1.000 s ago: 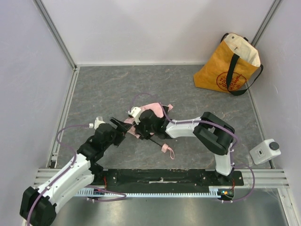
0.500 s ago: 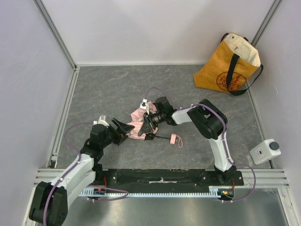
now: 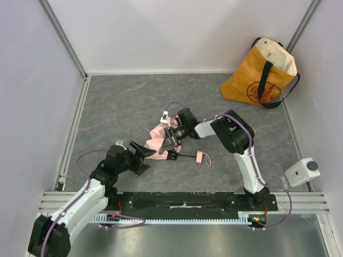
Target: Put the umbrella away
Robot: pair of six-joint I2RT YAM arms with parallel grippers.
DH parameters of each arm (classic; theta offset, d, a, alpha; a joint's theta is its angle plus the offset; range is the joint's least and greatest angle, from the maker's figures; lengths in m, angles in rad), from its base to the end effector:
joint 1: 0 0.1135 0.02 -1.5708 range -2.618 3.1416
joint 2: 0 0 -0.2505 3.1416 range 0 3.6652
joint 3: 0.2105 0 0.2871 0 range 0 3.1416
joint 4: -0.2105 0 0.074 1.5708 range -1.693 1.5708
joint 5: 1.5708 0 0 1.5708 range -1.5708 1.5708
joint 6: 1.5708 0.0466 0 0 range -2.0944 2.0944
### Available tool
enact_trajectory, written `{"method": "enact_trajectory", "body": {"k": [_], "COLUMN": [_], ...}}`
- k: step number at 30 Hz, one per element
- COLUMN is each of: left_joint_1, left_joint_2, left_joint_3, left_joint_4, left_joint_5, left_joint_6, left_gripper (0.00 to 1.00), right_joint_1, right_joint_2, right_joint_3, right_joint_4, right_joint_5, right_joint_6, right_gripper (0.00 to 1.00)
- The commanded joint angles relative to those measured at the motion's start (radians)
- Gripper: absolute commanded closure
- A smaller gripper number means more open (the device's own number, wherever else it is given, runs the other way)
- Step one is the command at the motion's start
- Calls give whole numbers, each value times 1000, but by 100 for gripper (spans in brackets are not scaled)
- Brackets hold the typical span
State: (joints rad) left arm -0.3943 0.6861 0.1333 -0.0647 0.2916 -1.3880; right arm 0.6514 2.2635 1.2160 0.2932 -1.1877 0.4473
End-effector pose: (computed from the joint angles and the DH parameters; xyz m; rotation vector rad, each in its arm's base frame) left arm 0.1734 -0.0866 0.1071 -1.0158 2.2675 -1.2237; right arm 0.3228 0.3005 0.0305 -0.9303 2.2881 1.9007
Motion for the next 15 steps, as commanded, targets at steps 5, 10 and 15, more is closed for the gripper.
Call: {"method": "enact_trajectory", "body": {"k": [5, 10, 15], "left_joint_1": [-11, -50, -97], "left_joint_2": [80, 288, 291], "left_joint_3": [115, 163, 98], "left_joint_4": [-236, -97, 42], "left_joint_5": [-163, -193, -285], "left_joint_6": [-163, -155, -232], "left_gripper": [1, 1, 1], "right_joint_1": [-16, -18, -19], "right_joint_2": [117, 87, 74], "right_joint_3": [-12, -4, -39], "right_joint_4": [-195, -155, 70], "right_joint_5": [54, 14, -24], "right_joint_6": [88, 148, 363], "right_gripper": [100, 100, 100]}}
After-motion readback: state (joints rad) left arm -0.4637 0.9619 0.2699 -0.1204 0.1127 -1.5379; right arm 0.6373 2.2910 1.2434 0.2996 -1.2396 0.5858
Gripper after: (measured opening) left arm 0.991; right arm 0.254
